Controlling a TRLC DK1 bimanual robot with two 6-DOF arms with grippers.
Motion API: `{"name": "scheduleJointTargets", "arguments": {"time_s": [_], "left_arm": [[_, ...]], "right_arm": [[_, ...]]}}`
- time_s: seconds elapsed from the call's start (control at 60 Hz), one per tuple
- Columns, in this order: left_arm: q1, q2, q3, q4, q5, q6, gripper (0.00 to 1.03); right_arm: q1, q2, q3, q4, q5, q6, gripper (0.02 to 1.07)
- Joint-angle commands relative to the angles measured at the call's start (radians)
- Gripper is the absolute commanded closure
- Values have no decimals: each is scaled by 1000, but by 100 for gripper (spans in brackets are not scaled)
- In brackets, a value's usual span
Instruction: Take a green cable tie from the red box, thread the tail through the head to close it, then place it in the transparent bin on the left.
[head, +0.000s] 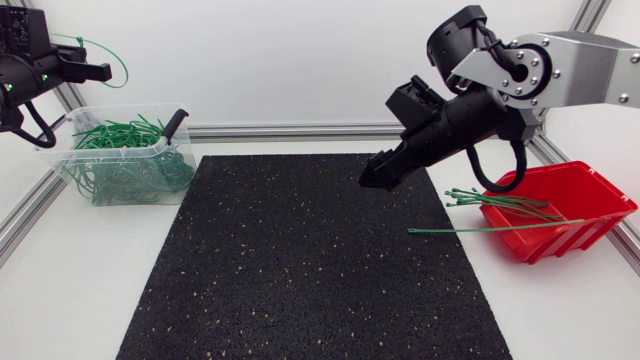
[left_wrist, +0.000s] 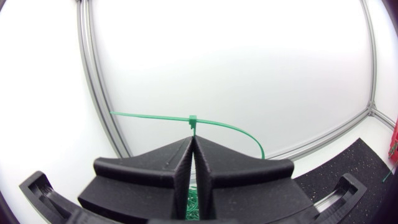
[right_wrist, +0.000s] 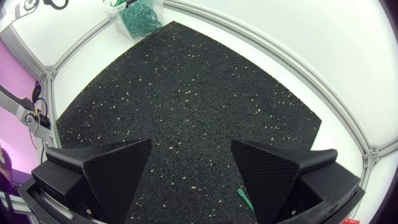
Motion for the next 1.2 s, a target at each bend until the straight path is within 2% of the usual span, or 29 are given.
{"name": "scheduleJointTargets", "arguments": {"time_s": [0.0,0.033,0.133,0.167,0.2,0.25,0.283,0.367,0.4,0.5,0.567,0.767,1.033,1.183], "left_arm": [[36,88,84,-64,-9,-55,99],[39,120,114,-104,-25,-62,99],[45,209,160,-139,-66,-76,99],[45,249,186,-199,-72,-76,95],[44,283,210,-271,-77,-76,84],[44,312,219,-320,-77,-75,65],[42,317,210,-328,-77,-71,54],[35,295,164,-338,-83,-76,14],[25,271,137,-328,-106,-76,6],[12,197,81,-291,-150,-93,6],[4,145,51,-291,-150,-113,5],[-36,-61,-120,-259,-150,-121,5],[-103,-318,-314,-251,-158,-131,5],[-133,-459,-457,-203,-166,-131,5]], "right_arm": [[-7,-41,-53,20,21,13,7],[-10,-50,-67,31,30,13,7],[-18,-70,-99,39,46,13,7],[-25,-81,-110,43,47,11,7],[-35,-90,-117,43,47,11,7],[-48,-110,-130,45,47,10,7],[-59,-124,-137,45,47,8,7],[-98,-161,-160,46,55,-1,7],[-111,-176,-174,57,76,-9,7],[-174,-210,-209,85,90,-36,7],[-222,-230,-232,109,90,-52,7],[-348,-345,-363,281,81,-78,7],[-472,-481,-489,356,80,-81,7],[-533,-578,-578,412,67,-76,7]]}}
